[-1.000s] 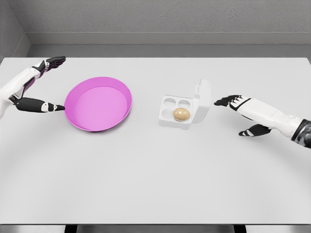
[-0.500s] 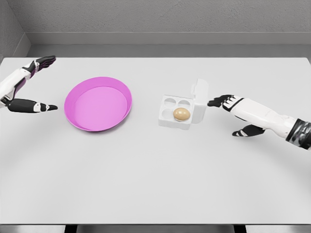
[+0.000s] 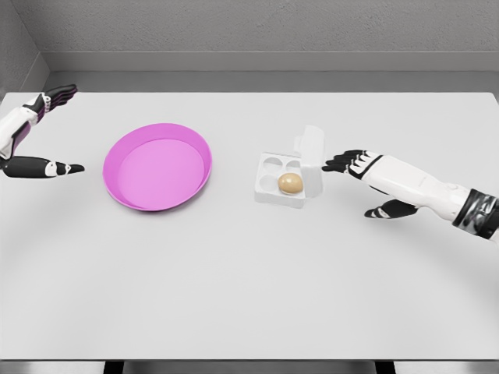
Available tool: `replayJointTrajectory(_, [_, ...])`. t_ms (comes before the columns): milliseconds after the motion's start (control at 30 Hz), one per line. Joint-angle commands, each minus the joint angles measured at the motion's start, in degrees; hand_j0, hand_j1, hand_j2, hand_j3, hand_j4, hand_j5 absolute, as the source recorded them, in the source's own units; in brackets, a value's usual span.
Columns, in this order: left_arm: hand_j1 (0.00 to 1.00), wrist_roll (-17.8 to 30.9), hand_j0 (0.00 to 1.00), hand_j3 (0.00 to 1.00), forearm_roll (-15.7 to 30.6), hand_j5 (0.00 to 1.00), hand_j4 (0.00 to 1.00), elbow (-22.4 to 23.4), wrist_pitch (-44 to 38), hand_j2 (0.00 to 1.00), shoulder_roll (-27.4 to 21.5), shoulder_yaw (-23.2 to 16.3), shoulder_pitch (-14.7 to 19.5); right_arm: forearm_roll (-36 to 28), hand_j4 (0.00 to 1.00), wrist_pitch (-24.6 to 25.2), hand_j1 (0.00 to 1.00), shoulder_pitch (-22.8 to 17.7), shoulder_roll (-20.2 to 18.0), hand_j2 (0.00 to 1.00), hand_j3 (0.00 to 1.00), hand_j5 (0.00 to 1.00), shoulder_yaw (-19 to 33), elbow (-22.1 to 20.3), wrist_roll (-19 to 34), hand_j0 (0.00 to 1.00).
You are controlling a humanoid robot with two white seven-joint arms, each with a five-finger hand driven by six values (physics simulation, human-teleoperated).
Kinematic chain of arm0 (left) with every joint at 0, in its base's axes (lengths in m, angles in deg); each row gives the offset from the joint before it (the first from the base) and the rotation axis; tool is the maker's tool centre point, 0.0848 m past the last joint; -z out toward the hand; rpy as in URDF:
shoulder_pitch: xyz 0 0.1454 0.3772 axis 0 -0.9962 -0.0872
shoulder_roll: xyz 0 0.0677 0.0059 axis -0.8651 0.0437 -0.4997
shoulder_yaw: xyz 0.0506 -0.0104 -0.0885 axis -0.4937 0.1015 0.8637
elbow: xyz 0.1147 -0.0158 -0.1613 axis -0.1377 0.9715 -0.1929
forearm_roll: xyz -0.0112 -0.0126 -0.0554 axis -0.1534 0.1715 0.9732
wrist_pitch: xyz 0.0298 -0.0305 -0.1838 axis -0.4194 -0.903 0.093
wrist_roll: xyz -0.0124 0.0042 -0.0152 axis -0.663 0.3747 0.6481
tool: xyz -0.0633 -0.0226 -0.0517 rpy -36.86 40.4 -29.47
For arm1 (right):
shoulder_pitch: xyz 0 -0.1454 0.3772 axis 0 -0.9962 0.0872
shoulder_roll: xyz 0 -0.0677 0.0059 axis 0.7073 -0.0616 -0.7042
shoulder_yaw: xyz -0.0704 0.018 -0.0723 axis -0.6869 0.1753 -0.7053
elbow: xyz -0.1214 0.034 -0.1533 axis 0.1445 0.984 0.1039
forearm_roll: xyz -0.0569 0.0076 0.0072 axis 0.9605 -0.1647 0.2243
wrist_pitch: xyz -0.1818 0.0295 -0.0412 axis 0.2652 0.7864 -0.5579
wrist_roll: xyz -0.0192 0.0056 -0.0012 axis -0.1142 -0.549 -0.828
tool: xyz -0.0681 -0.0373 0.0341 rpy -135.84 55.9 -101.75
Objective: Pack egg into the box and close the box lid
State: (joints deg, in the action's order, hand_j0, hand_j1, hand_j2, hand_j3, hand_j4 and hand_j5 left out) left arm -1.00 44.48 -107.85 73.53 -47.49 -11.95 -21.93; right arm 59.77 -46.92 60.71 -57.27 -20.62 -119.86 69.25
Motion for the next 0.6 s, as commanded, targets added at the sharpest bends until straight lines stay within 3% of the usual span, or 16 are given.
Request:
replayJointTrajectory(0, [1.0,0.0,1.0,1.0,0.3,1.0,1.0,0.0,-0.1,1.0,0.1,0.2,0.0,-0.4,1.0,0.1,1.0,0.0,0.4,1.0,1.0,1.0,-0.2,-0.2,0.0,1.0])
replayJointTrajectory(567, [1.0,0.0,1.0,1.0,0.3,1.0,1.0,0.0,-0.1,1.0,0.1,0.2,0.0,-0.4,1.0,0.1,1.0,2.3,2.5,1.0,1.0,1.0,-3.9,-1.4,0.0,1.0])
